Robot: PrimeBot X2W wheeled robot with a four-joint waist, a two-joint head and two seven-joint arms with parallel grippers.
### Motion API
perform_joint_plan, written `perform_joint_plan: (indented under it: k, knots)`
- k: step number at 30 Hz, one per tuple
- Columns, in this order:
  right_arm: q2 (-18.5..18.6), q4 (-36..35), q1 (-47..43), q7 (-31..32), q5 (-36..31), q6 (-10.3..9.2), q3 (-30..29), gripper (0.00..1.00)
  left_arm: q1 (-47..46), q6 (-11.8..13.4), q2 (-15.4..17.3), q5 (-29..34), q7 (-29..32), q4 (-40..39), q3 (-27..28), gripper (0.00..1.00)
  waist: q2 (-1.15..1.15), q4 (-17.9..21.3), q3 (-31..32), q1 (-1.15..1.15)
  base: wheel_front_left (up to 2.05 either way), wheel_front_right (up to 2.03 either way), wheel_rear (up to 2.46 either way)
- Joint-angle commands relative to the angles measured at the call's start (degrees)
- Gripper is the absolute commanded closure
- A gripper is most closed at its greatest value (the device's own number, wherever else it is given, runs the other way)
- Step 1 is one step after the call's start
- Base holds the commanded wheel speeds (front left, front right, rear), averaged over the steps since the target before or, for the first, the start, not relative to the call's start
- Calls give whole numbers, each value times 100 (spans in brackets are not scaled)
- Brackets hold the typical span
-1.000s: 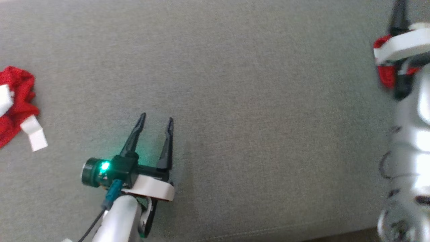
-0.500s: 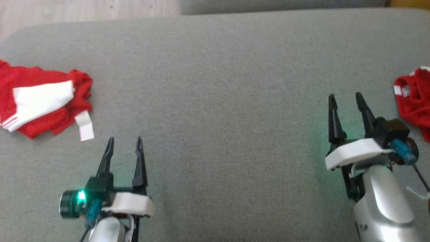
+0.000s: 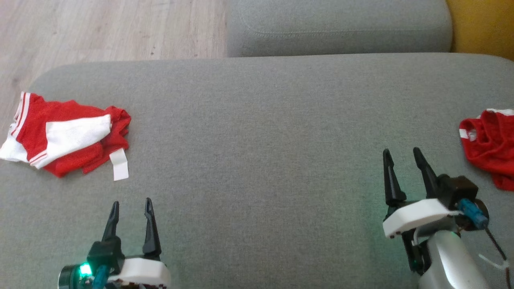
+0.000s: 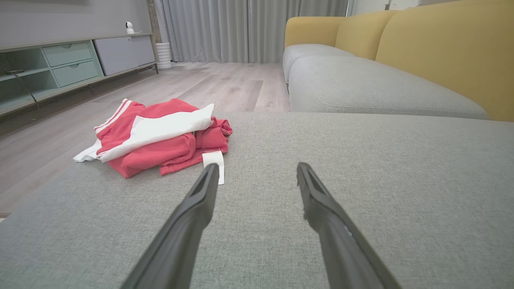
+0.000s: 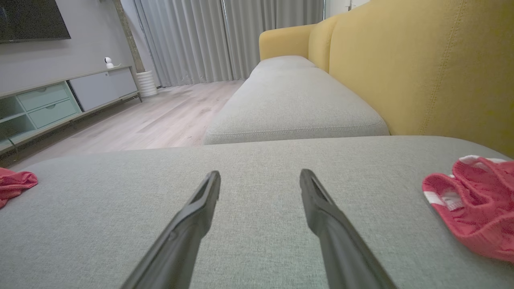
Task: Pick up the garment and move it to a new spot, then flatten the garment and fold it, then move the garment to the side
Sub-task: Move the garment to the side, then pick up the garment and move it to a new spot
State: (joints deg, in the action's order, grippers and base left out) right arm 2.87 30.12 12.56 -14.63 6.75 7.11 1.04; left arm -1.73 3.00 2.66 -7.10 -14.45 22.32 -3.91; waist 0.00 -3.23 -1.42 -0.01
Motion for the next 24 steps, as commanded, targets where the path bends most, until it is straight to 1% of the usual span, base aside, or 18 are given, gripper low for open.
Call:
perform_joint_plan:
  k: [1, 9, 14, 18, 24]
  knots:
    - [1, -205, 51, -37, 43, 37, 162, 0, -127, 30, 21, -22, -55, -153, 204, 0, 0, 24, 36, 1, 0, 0, 0]
    - [1, -197, 3, -37, 83, 37, 183, 0, -120, 36, 21, -82, -55, -200, 236, 0, 0, 35, -3, 1, 0, 0, 0]
    - [1, -187, 28, -37, 74, 37, 283, 0, -175, 57, 21, -191, -55, -213, 262, 0, 0, -118, -122, 1, 0, 0, 0]
    - [1, -196, 38, -37, 127, 37, 447, 0, -241, 70, 21, -253, -55, -217, 248, 0, 0, -455, -221, 1, 0, 0, 0]
    - [1, -140, 36, -37, 169, 37, 781, 0, -274, 152, 21, -403, -55, -257, 348, 0, 0, -1249, -381, 1, 0, 0, 0]
